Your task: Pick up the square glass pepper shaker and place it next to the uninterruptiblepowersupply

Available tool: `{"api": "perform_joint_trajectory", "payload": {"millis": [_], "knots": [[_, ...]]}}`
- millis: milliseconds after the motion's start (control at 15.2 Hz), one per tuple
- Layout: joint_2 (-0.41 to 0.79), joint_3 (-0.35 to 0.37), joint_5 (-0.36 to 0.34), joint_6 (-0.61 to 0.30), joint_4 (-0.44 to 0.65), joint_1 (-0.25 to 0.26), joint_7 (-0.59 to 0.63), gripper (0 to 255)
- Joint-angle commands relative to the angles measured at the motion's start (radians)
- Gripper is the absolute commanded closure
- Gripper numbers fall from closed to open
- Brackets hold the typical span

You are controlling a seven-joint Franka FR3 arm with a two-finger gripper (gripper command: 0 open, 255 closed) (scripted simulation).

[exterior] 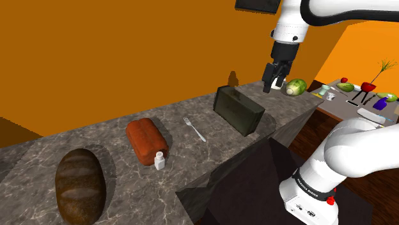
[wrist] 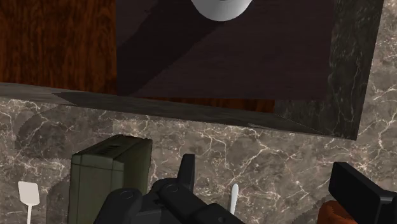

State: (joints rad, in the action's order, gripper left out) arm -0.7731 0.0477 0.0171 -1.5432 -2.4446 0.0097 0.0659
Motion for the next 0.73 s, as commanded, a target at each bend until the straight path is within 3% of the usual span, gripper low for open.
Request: {"api": "perform_joint_trajectory", "payload": {"millis": [0, 660], "knots": [[0.0, 0.0, 0.0, 0.0, 0.0, 0.0, 0.0, 0], [0.269, 0.138, 0.091, -0.274, -0.021, 0.048, 0.145, 0]]}}
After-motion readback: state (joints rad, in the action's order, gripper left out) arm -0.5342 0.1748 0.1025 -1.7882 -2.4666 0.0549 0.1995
